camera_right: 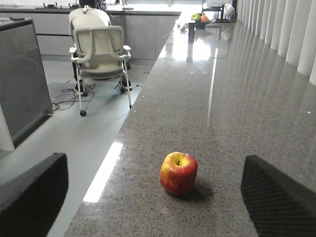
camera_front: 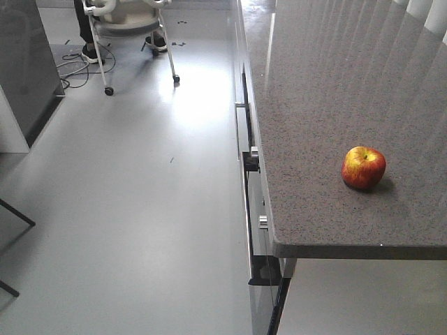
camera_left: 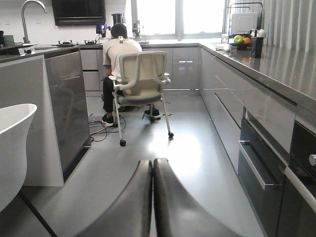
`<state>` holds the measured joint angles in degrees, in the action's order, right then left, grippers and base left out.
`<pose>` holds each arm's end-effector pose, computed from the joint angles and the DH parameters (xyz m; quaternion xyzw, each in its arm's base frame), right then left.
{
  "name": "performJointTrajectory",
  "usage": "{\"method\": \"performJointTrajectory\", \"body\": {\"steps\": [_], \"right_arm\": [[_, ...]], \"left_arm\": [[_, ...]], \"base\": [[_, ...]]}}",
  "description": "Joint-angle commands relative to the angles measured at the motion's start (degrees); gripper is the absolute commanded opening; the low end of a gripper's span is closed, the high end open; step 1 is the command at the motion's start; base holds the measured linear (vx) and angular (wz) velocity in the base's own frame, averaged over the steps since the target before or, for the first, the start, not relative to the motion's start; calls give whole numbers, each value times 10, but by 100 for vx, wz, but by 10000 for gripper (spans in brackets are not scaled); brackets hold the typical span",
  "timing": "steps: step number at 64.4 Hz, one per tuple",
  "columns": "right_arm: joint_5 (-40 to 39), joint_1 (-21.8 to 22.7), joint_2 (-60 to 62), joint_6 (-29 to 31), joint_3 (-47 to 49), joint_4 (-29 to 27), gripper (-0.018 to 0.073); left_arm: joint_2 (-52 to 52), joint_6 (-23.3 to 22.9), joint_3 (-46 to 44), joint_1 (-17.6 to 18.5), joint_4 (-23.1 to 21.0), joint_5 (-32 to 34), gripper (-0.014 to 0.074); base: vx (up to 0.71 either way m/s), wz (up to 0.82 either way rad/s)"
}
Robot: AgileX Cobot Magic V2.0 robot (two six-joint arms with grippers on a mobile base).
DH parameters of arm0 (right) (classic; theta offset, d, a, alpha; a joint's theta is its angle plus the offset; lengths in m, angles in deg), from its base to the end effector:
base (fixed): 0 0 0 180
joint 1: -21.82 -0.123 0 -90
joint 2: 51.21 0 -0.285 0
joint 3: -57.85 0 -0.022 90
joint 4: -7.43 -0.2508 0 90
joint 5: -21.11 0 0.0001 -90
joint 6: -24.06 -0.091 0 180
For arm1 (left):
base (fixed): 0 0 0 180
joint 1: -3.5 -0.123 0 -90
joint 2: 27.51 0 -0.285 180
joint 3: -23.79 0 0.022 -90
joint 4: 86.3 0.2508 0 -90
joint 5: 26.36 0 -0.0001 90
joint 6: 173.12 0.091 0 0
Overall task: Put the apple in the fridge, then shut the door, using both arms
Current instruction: 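Move the open right gripper down over the red-yellow apple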
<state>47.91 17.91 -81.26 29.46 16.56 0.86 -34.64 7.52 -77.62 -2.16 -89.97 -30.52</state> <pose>0.0734 0.0097 0.3541 -0.0396 0.7535 0.0445 0.6547 0.0564 0.0052 0.1991 -0.0518 0.7044 0.0147 0.7077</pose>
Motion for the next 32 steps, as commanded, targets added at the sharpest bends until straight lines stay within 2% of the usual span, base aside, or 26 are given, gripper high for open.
{"method": "performJointTrajectory", "body": {"steps": [1,11,32], "right_arm": [[-45,0,-17,13,19,5,716],[-47,0,-59,14,49,2,694],[-30,0,-261,7,217,2,677]], "left_arm": [[8,0,-10,5,-3,42,-6],[8,0,-10,5,-3,42,-6],[8,0,-10,5,-3,42,-6]], "base": [[0,0],[0,0],[0,0]]}}
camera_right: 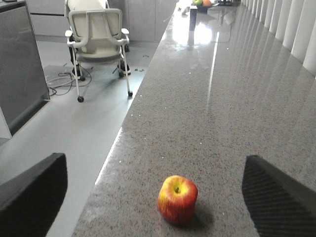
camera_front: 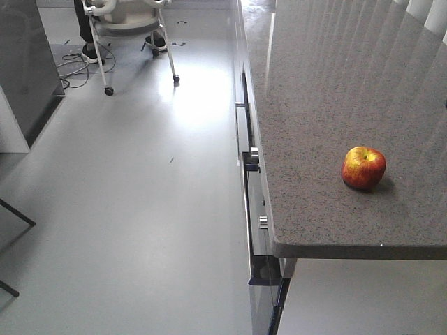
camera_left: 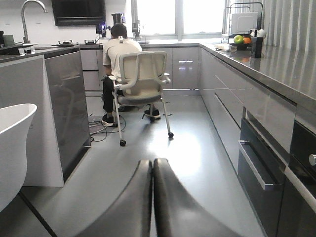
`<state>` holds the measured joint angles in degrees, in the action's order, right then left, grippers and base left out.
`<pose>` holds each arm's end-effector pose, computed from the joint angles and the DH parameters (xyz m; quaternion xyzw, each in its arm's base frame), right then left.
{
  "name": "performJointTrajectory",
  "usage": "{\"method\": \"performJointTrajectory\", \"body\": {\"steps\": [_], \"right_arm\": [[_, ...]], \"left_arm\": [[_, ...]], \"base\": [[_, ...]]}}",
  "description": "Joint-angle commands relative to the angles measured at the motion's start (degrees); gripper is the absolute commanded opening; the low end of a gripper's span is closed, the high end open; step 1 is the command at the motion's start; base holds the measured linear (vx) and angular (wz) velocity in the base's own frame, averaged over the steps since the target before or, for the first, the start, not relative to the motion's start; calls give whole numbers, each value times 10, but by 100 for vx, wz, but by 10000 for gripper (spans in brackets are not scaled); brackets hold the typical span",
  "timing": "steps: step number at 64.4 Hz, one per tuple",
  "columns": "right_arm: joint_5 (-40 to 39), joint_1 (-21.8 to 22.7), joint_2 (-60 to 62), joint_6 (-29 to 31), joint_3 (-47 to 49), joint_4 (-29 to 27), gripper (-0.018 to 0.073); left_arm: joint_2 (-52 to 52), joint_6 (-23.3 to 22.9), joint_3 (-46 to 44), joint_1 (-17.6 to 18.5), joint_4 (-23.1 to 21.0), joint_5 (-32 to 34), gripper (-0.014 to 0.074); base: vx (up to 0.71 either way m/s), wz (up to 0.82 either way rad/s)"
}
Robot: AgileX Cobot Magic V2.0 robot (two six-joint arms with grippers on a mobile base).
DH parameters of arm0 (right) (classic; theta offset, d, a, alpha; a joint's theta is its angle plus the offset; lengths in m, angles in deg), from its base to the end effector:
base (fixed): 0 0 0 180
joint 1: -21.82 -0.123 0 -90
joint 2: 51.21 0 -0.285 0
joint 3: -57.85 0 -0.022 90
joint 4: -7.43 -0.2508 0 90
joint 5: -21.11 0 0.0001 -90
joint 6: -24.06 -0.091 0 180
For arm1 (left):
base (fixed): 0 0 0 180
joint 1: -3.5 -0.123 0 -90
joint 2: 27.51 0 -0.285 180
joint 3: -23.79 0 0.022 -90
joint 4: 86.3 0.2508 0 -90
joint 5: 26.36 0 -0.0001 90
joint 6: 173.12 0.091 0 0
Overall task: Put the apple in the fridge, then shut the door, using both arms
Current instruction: 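Move the open right gripper down over the red-yellow apple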
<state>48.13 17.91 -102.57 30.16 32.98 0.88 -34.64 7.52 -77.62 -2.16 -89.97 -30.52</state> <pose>0.1482 0.0149 0.4060 -0.0446 0.7818 0.0401 0.6207 0.0564 0.0052 0.1991 -0.0518 0.7044 0.0147 0.7077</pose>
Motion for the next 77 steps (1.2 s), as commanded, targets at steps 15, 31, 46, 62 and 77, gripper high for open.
{"method": "performJointTrajectory", "body": {"steps": [15,31,46,62,77], "right_arm": [[-3,0,-191,-14,151,-2,667],[9,0,-301,-83,220,4,661],[54,0,-370,-141,268,20,648],[106,0,-432,-184,318,75,640],[120,0,-473,-210,323,117,633]], "left_arm": [[8,0,-10,5,-3,42,-6],[8,0,-10,5,-3,42,-6],[8,0,-10,5,-3,42,-6],[8,0,-10,5,-3,42,-6],[8,0,-10,5,-3,42,-6]], "base": [[0,0],[0,0],[0,0],[0,0],[0,0]]}}
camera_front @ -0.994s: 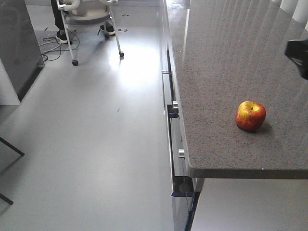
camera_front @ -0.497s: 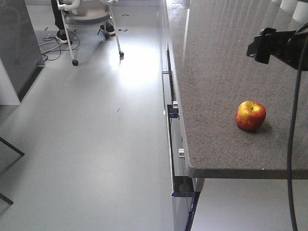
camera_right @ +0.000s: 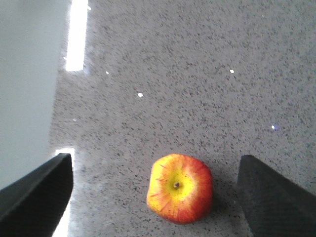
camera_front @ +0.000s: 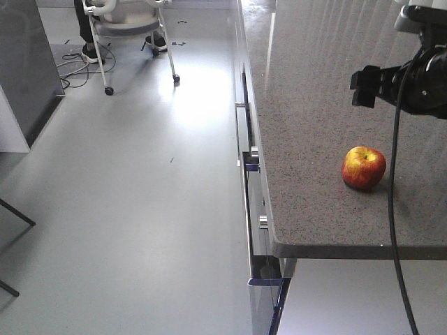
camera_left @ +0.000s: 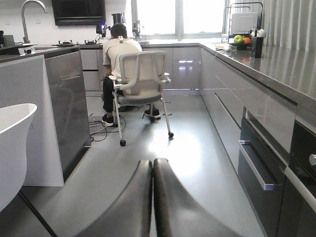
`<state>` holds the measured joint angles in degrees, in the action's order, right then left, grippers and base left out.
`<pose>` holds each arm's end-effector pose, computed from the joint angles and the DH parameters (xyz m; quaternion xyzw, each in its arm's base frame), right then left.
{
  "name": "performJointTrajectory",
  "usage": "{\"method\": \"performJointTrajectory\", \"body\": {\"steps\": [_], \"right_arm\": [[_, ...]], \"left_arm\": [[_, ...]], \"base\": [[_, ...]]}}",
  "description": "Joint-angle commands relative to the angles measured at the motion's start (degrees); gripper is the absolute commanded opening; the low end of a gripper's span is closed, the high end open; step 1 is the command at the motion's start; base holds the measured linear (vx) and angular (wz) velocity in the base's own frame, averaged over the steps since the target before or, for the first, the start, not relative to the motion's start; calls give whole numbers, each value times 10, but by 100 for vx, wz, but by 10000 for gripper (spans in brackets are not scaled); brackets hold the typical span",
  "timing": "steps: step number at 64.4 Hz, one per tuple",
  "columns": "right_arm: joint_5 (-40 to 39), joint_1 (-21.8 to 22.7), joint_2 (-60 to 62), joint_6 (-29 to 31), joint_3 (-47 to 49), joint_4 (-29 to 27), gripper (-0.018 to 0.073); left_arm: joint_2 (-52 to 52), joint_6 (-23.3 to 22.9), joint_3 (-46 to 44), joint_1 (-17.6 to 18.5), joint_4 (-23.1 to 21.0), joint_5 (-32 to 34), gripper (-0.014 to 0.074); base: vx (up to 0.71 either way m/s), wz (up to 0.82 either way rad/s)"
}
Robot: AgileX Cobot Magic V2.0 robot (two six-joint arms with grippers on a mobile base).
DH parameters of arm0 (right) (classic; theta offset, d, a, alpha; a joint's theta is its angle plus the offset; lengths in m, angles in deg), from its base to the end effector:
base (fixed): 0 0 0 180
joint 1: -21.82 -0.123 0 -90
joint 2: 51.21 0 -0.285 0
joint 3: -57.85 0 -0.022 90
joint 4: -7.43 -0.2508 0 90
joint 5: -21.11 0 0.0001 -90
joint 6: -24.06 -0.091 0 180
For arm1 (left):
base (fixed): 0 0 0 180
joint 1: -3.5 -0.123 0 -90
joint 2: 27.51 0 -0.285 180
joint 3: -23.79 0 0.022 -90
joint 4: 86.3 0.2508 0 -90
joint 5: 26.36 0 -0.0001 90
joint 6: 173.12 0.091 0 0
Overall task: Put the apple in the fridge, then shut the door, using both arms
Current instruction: 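Move the open right gripper down over the red-yellow apple, then close the right gripper on the apple and lift it off the counter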
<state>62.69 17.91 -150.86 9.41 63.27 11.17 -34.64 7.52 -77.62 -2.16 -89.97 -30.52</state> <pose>0.3623 0.0208 0.3422 0.0723 0.9234 0.0318 0.3757 0.0564 0.0052 0.1991 -0.0518 0.7044 0.0147 0.7077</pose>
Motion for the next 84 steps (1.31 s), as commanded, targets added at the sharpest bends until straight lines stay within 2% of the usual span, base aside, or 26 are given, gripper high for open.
{"method": "performJointTrajectory", "body": {"steps": [1,35,49,84], "right_arm": [[-25,0,8,-2,20,14,633],[-18,0,-68,-11,20,20,622],[-18,0,-71,-55,20,64,615],[-29,0,-88,-56,20,58,601]], "left_arm": [[8,0,-10,5,-3,42,-6],[8,0,-10,5,-3,42,-6],[8,0,-10,5,-3,42,-6],[8,0,-10,5,-3,42,-6]], "base": [[0,0],[0,0],[0,0],[0,0]]}}
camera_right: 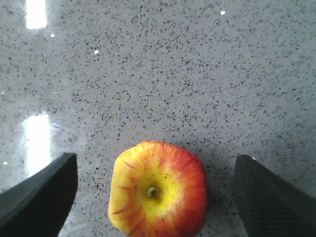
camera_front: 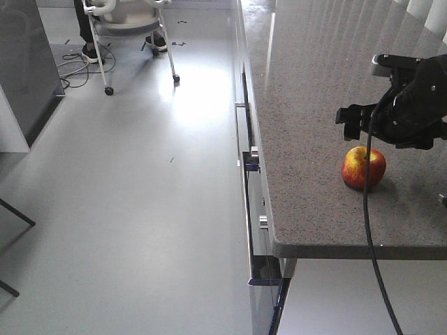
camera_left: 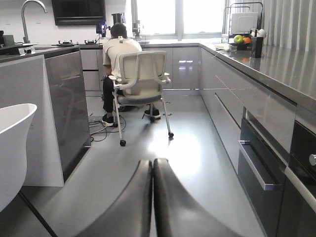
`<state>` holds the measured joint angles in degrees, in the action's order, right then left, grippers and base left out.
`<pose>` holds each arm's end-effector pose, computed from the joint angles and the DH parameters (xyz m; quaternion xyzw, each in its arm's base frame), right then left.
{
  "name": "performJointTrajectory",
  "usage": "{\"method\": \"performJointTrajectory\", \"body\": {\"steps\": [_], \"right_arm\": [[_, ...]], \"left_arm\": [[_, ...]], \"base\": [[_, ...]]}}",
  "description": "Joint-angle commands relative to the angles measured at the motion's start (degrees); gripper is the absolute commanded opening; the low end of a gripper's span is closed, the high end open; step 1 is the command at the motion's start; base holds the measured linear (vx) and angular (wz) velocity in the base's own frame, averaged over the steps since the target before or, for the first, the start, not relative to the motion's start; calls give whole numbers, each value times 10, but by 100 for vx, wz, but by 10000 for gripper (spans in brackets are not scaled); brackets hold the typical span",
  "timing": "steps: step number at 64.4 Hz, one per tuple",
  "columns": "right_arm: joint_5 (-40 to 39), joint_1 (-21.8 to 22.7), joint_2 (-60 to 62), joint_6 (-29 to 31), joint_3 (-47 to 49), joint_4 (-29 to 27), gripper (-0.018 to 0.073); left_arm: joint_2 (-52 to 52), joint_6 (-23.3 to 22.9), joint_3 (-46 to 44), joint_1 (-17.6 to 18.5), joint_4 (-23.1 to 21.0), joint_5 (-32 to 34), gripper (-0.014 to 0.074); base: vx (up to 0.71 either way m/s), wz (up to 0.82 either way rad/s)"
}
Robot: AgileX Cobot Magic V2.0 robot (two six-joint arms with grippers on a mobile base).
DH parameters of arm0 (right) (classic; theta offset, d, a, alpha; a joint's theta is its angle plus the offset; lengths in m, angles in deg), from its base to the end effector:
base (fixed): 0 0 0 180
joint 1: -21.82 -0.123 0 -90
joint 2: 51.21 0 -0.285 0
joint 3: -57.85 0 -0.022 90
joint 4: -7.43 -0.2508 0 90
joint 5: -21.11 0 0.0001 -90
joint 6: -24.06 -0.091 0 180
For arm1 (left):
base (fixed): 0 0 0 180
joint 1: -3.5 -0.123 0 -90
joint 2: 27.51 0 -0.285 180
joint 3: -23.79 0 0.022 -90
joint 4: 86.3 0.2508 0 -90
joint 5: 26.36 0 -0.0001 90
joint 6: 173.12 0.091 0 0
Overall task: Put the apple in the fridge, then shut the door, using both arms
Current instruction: 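Close the right gripper on the apple and lift it off the counter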
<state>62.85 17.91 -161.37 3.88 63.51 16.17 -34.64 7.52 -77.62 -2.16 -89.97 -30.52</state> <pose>0.3969 0.0179 0.2740 0.0957 0.9501 -0.0032 0.2967 0.0564 0.0052 0.1991 -0.0518 0.7044 0.0147 0.7077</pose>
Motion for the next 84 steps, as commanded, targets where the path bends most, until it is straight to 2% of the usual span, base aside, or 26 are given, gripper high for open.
{"method": "performJointTrajectory", "body": {"steps": [1,57,64,84], "right_arm": [[-29,0,15,-1,18,8,601],[-31,0,-58,-9,17,7,575],[-30,0,-58,-10,17,7,510],[-6,0,-41,-6,18,6,162]], "left_arm": [[8,0,-10,5,-3,42,-6],[8,0,-10,5,-3,42,-6],[8,0,-10,5,-3,42,-6],[8,0,-10,5,-3,42,-6]], "base": [[0,0],[0,0],[0,0],[0,0]]}}
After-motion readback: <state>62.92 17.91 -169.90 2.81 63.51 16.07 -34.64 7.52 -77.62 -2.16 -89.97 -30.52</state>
